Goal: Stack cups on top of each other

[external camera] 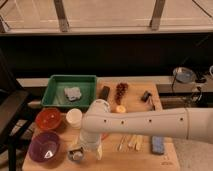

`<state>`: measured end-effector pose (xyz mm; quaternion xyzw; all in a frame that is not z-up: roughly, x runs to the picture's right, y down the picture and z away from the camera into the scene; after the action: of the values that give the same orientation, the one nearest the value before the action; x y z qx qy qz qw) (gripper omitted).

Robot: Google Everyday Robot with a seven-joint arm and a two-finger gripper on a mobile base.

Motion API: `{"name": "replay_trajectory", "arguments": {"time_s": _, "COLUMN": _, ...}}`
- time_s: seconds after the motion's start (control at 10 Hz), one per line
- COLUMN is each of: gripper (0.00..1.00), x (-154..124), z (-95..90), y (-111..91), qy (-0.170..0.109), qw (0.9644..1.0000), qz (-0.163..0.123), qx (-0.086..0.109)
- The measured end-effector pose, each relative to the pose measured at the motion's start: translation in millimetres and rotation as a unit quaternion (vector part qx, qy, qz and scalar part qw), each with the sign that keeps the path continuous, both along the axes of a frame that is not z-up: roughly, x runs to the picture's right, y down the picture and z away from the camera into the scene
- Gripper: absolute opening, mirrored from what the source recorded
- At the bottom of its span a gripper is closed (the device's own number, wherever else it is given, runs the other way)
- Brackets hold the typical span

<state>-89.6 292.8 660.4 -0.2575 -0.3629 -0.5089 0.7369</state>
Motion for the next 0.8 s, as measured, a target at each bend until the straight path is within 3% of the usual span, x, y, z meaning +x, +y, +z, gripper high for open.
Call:
{"name": "replay_trajectory", "arguments": {"time_s": 0.5, "gripper": 0.78, "x": 5.2, "z": 25.9, "y": 24.8, "qy": -0.017, "qw": 0.9993, "qz": 0.019, "qx": -0.027}}
{"name": "replay_trajectory", "arguments": {"time_s": 0.7, "gripper": 0.7, "x": 0.0, "z": 33.4, "y": 32.5, "qy": -0.03, "qw": 0.9987, "qz": 0.022, "qx": -0.035}}
{"name": "replay_trajectory", "arguments": {"time_s": 0.8, "gripper": 0.57, "x": -3.8, "z": 34.5, "y": 32.9, "qy": -0.036, "qw": 0.9985, "qz": 0.021, "qx": -0.034}}
